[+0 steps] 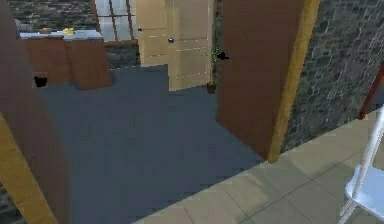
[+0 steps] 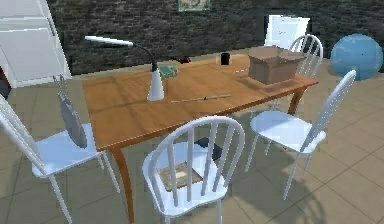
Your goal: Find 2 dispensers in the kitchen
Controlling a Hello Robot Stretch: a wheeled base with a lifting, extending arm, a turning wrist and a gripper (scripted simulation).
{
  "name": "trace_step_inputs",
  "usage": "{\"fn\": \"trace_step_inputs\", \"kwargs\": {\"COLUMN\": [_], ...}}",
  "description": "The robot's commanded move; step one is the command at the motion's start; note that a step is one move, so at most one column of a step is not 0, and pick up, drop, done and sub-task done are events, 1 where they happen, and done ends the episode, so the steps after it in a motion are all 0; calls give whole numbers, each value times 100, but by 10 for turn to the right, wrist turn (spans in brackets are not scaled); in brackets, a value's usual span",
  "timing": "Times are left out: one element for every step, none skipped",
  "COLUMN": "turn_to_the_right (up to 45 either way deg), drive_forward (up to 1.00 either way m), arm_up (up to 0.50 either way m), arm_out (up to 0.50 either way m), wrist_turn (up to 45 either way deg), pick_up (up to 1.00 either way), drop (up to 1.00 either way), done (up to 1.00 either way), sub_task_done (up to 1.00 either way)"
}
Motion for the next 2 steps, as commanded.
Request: {"fn": "trace_step_inputs", "kwargs": {"turn_to_the_right": [30, 0], "drive_forward": [0, 70], "arm_up": [0, 0], "arm_out": [0, 0], "wrist_turn": [0, 0], "pick_up": [0, 0], "drop": [0, 0], "done": [0, 0], "sub_task_done": [0, 0]}}
